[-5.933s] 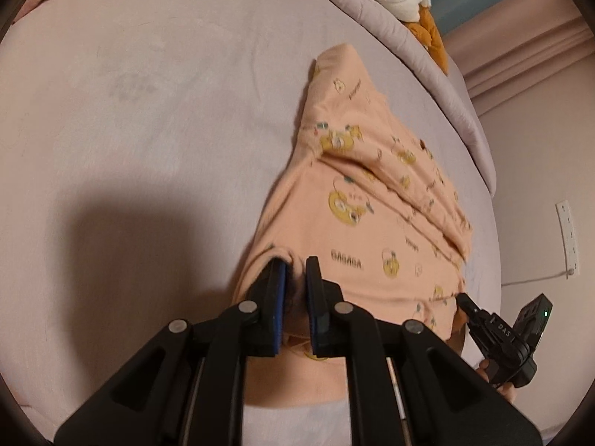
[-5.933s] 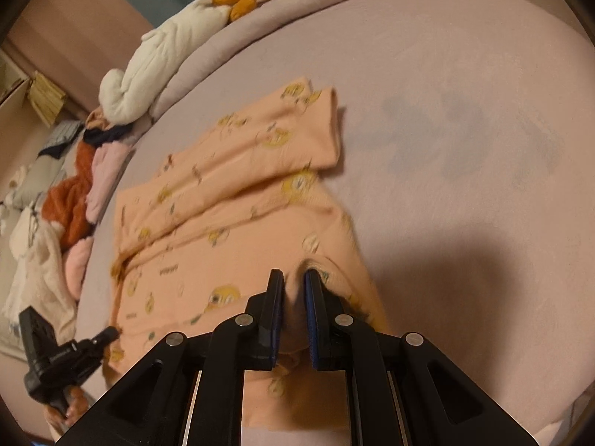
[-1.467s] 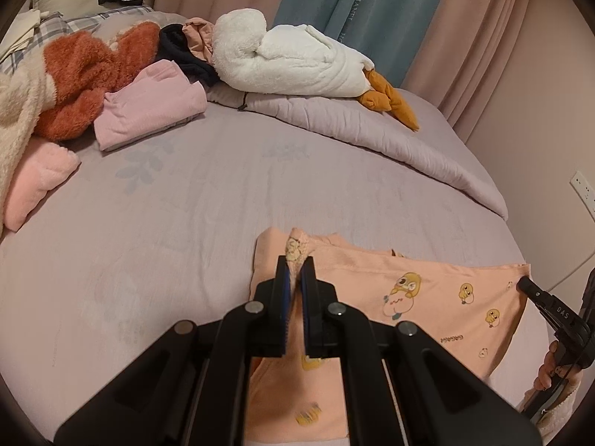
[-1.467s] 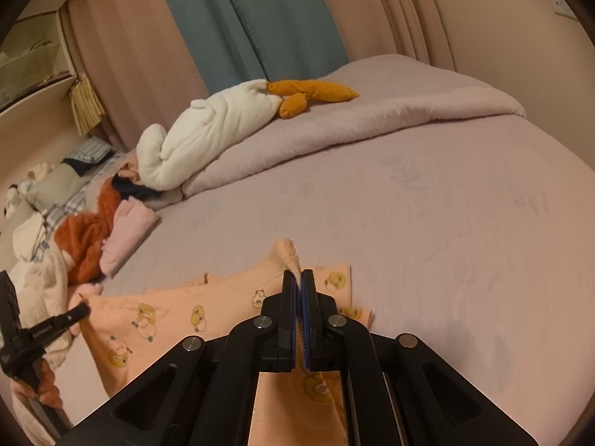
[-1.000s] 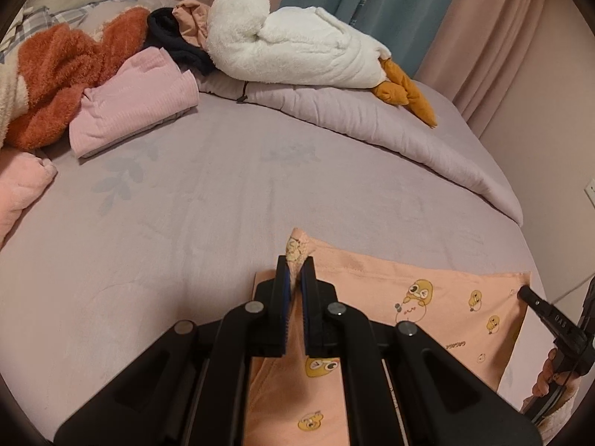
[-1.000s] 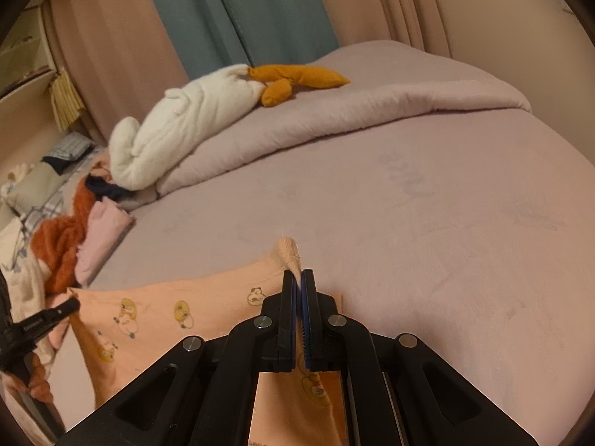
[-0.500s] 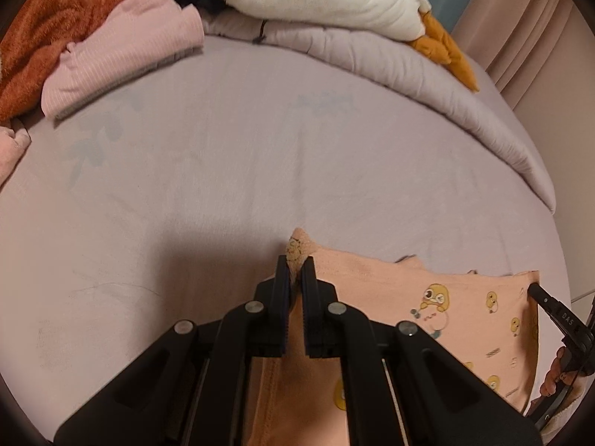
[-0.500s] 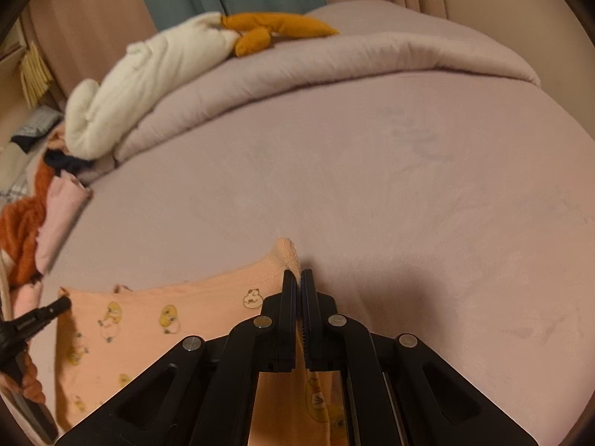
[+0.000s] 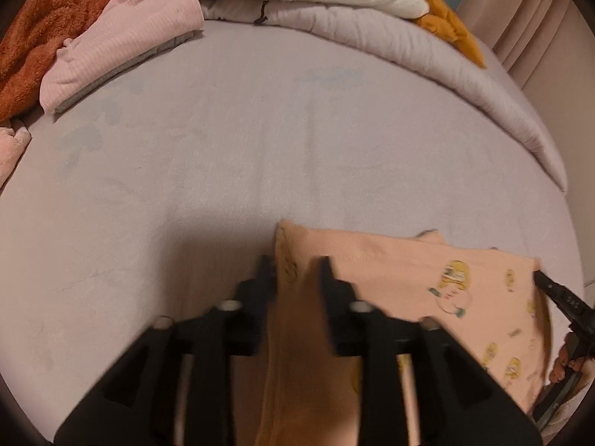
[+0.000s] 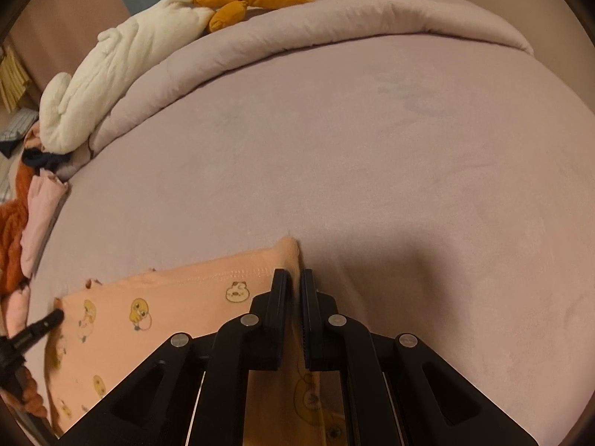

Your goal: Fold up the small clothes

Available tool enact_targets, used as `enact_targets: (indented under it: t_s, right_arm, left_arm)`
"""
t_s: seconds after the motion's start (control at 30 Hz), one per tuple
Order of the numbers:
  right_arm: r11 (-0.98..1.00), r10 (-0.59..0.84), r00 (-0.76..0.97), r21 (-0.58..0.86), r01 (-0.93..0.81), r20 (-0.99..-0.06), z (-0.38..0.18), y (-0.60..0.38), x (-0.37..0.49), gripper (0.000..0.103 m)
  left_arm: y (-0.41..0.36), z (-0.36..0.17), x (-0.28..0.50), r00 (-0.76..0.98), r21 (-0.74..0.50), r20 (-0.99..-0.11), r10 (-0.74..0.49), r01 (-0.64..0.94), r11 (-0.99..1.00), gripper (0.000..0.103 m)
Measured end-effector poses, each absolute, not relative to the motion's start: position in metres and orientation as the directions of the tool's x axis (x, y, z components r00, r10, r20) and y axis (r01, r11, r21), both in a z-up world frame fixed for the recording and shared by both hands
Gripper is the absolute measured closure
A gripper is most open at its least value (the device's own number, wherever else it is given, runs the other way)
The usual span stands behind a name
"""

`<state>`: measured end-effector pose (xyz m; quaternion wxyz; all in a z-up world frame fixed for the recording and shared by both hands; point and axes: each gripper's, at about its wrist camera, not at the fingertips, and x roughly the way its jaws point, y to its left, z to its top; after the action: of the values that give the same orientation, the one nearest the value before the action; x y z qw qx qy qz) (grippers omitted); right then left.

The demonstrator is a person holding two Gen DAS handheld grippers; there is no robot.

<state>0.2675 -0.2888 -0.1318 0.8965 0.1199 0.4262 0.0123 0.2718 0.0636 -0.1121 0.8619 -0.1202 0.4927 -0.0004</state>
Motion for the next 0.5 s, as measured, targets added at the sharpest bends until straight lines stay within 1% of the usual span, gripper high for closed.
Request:
enact_targets:
  t_s: [0.03,0.07,0.1,0.13,0.17,0.23,0.27,0.3,0.37,0.5]
  right_arm:
    - [0.975,0.099,0.635,0.201,0.091,-0.766,-0.127,-0.288,0.263,0.085]
    - [0.978,0.075,0.635,0.182,0.105,-0.769,-0.127,-0.289,0.261,0.06]
    - [0.978,0.046,0.643,0.165,0.127,-0.765,-0.122,-0.29,0.255,0.037]
    - [0.976,0.034,0.656,0.167,0.14,-0.754,-0.119,-0.29,0.251,0.032]
    - [0.973,0.032,0.672,0.178,0.15,-0.74,-0.114,-0.293,0.243,0.031]
    - [0.969,0.05,0.691,0.203,0.143,-0.721,-0.104,-0.297,0.231,0.031]
    - [0.966,0.059,0.702,0.218,0.139,-0.709,-0.099,-0.298,0.223,0.03]
    - [0.963,0.064,0.715,0.23,0.137,-0.696,-0.093,-0.299,0.214,0.025]
    - [0.961,0.067,0.733,0.241,0.135,-0.677,-0.087,-0.3,0.197,0.019]
    - [0.954,0.081,0.753,0.271,0.131,-0.653,-0.087,-0.302,0.165,0.019]
  left_arm:
    - [0.064,-0.105,0.265,0.524,-0.213,-0.843,-0.121,-0.119,0.97,0.041]
    - [0.064,-0.102,0.262,0.532,-0.214,-0.838,-0.121,-0.117,0.97,0.037]
    - [0.063,-0.096,0.256,0.541,-0.213,-0.833,-0.119,-0.113,0.971,0.034]
    - [0.062,-0.089,0.249,0.545,-0.202,-0.831,-0.113,-0.107,0.973,0.033]
    - [0.061,-0.085,0.245,0.545,-0.197,-0.831,-0.109,-0.104,0.975,0.031]
    - [0.062,-0.076,0.232,0.557,-0.2,-0.824,-0.11,-0.103,0.974,0.022]
    - [0.062,-0.071,0.222,0.57,-0.212,-0.814,-0.117,-0.105,0.972,0.021]
    - [0.063,-0.069,0.215,0.576,-0.223,-0.808,-0.123,-0.106,0.969,0.019]
    - [0.064,-0.067,0.198,0.586,-0.248,-0.798,-0.14,-0.107,0.963,0.018]
    - [0.063,-0.078,0.167,0.579,-0.263,-0.801,-0.151,-0.114,0.958,0.018]
